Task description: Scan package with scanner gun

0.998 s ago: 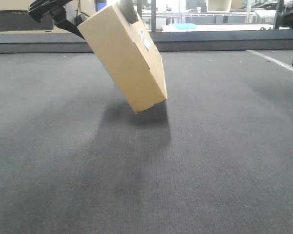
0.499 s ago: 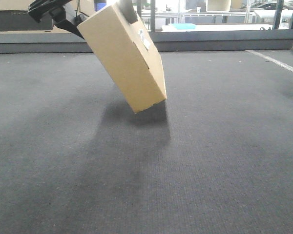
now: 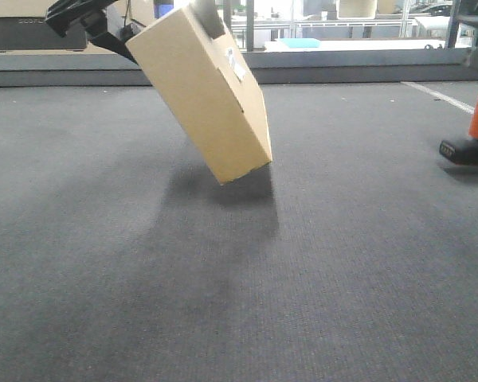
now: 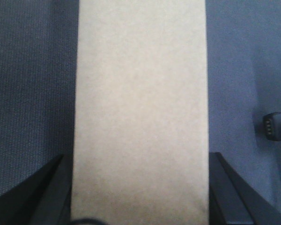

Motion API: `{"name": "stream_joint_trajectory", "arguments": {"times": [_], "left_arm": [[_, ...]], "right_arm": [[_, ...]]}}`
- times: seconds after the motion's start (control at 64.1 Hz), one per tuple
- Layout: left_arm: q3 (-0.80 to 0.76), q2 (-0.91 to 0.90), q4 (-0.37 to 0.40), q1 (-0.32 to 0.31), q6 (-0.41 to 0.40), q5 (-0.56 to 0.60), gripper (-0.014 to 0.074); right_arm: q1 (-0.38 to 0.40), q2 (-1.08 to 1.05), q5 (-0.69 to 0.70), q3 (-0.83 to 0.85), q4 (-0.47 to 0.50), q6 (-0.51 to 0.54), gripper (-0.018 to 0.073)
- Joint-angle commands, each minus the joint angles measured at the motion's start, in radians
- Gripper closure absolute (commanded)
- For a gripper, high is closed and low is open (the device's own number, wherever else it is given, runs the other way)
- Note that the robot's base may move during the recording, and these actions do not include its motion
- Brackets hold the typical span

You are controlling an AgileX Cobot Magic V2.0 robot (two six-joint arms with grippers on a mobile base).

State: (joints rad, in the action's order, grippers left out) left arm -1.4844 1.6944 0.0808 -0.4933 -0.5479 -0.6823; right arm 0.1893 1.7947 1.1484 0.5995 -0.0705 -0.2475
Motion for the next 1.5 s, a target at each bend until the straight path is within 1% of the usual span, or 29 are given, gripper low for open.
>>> {"name": "stream_joint_trajectory", "arguments": {"times": [0.0,0.483,0.515,0.561,0.624,0.671,0.749,0.951,1.123,1.232,1.341,1.482], "left_arm": [[-0.004,-0.002,0.003,0.000,0.006,0.024,0.0707],[-0.004,-0.002,-0.004,0.000,0.006,0.024,0.0707],[-0.004,-0.002,-0.004,0.000,0.006,0.024,0.0707],[-0.004,-0.002,-0.004,0.000,0.006,0.024,0.0707],[-0.004,-0.002,-0.004,0.000,0.006,0.024,0.0707],[-0.004,-0.002,-0.004,0.000,0.006,0.024,0.0707],[-0.004,-0.002,-0.004,0.000,0.006,0.024,0.0707],[-0.004,-0.002,-0.005,-0.001,0.006,0.026,0.0707],[-0.004,-0.002,-0.005,-0.001,0.006,0.026,0.0707],[-0.004,-0.002,-0.005,-0.001,0.006,0.026,0.0707],[-0.004,-0.002,-0.005,-0.001,0.006,0.026,0.0707],[-0.004,-0.002,-0.005,-0.001,0.006,0.026,0.0707]], "right_arm": [[0.000,-0.001,0.073,0.005,-0.006,-0.006,0.0728],[0.000,-0.001,0.073,0.005,-0.006,-0.006,0.0723],[0.000,-0.001,0.073,0.005,-0.006,-0.006,0.0701],[0.000,-0.001,0.073,0.005,-0.006,-0.006,0.0643],[0.000,-0.001,0.073,0.005,-0.006,-0.006,0.0538],[0.000,-0.001,0.073,0.005,-0.006,-0.006,0.0430],[0.000,-0.001,0.073,0.005,-0.006,-0.006,0.0356],[0.000,-0.001,0.073,0.005,-0.006,-0.006,0.0281],[0.000,-0.001,0.060,0.005,-0.006,-0.006,0.0137],[0.000,-0.001,0.008,0.005,-0.006,-0.006,0.0083],[0.000,-0.001,-0.004,0.005,-0.006,-0.006,0.0059],[0.000,-0.001,-0.018,0.005,-0.006,-0.006,0.0058]]}}
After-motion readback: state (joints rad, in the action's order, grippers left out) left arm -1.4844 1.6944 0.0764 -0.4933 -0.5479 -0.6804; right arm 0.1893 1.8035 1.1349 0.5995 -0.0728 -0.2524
